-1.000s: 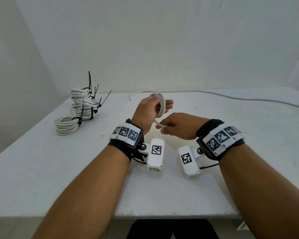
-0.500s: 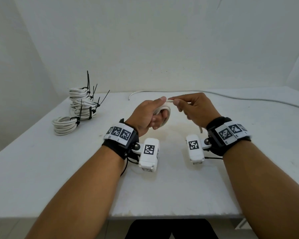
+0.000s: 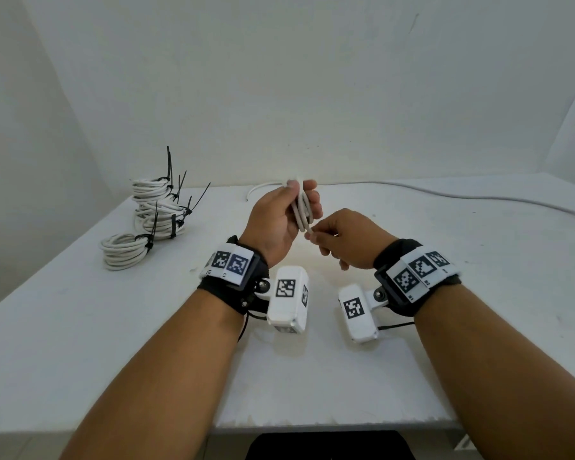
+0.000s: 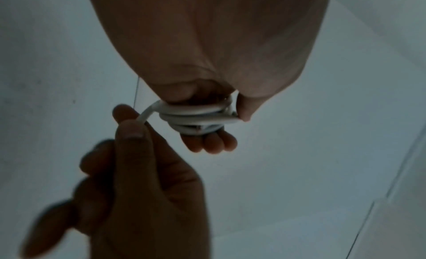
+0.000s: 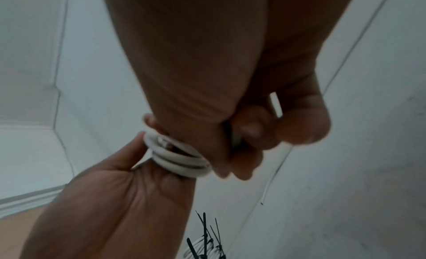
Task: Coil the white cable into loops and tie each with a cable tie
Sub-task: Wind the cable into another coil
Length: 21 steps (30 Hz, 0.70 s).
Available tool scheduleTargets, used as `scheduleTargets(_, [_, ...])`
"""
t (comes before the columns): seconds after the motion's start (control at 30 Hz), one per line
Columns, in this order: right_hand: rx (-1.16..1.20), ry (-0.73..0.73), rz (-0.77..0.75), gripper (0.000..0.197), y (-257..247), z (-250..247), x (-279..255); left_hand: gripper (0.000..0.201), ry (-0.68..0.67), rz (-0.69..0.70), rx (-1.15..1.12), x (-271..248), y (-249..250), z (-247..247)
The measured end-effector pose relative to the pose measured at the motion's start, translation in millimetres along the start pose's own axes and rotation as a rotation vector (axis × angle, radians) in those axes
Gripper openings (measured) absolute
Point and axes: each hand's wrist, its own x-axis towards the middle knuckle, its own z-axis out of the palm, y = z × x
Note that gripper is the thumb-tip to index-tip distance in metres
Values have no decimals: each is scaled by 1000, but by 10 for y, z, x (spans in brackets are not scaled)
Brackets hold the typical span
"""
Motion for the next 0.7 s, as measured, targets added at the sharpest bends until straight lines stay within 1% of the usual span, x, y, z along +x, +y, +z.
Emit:
scheduleTargets(0.1, [-93, 0, 25, 29, -39, -30, 1, 26, 50, 7, 187, -1, -26, 32])
scheduleTargets(0.2, [-122, -41, 61, 27, -46, -64, -10, 20, 21, 1, 332, -15, -57, 57])
scheduleTargets(0.23, [-130, -58, 71, 27, -35, -81, -21, 21, 11, -4, 349, -19, -62, 67])
scheduleTargets(0.27, [-132, -69, 81, 28, -11, -100, -28, 22, 15, -13, 324, -13, -62, 65])
scheduleTargets(0.3, [-124, -70, 97, 28, 16, -121, -31, 24, 34, -30, 246, -2, -53, 57])
scheduleTargets(0.4, [-92, -63, 131, 27, 70, -154, -51, 31, 179, -79, -68, 44, 23, -8])
scheduleTargets(0.43, [-86, -75, 123, 27, 60, -153, -61, 33, 236, -83, -116, 57, 44, -31])
scheduleTargets(0.5, [-71, -116, 88, 28, -2, -139, -77, 35, 316, -80, -106, 62, 65, -62])
scheduleTargets(0.6, [-150, -137, 26, 32, -114, -90, -72, 38, 341, -72, -14, 53, 34, -60])
scheduleTargets(0.67, [-233, -118, -6, 34, -141, -45, -58, 40, 316, -57, 195, 40, -28, -12])
scheduleTargets(0.7, [-268, -114, -9, 35, -142, -25, -55, 40, 281, -55, 318, 29, -65, 22])
